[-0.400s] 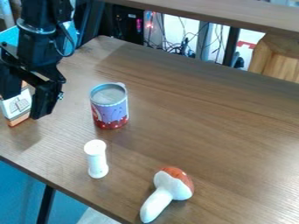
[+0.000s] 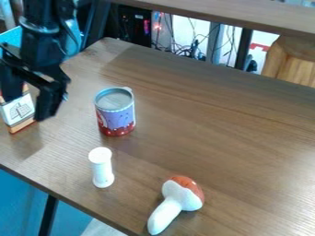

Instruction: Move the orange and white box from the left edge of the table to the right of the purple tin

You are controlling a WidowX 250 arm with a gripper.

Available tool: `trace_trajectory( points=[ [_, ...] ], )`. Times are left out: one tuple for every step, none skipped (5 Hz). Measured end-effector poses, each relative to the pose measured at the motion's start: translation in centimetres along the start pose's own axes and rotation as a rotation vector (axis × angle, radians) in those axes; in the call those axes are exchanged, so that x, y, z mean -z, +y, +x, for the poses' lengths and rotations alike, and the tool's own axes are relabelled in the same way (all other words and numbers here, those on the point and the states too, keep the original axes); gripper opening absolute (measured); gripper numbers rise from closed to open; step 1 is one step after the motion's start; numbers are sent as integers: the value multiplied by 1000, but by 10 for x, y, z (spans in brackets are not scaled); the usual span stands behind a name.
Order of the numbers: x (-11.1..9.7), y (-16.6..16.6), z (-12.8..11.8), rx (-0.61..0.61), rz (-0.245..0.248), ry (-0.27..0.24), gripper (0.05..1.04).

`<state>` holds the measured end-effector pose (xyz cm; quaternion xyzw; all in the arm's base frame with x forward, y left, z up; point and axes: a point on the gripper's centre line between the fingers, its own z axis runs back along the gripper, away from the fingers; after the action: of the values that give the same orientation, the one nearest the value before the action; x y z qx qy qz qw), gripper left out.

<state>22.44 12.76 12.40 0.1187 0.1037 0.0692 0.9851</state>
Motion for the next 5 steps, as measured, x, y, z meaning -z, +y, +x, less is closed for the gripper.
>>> trace_trajectory(
  points=[
    [3, 27, 18, -29, -11, 55, 1001],
    [7, 47, 25, -44, -44, 73, 1001],
    [20, 56, 35, -31, -71, 120, 1001],
    [23, 60, 45, -13, -70, 139, 1001],
    [31, 65, 51, -17, -77, 180, 1001]
  ],
)
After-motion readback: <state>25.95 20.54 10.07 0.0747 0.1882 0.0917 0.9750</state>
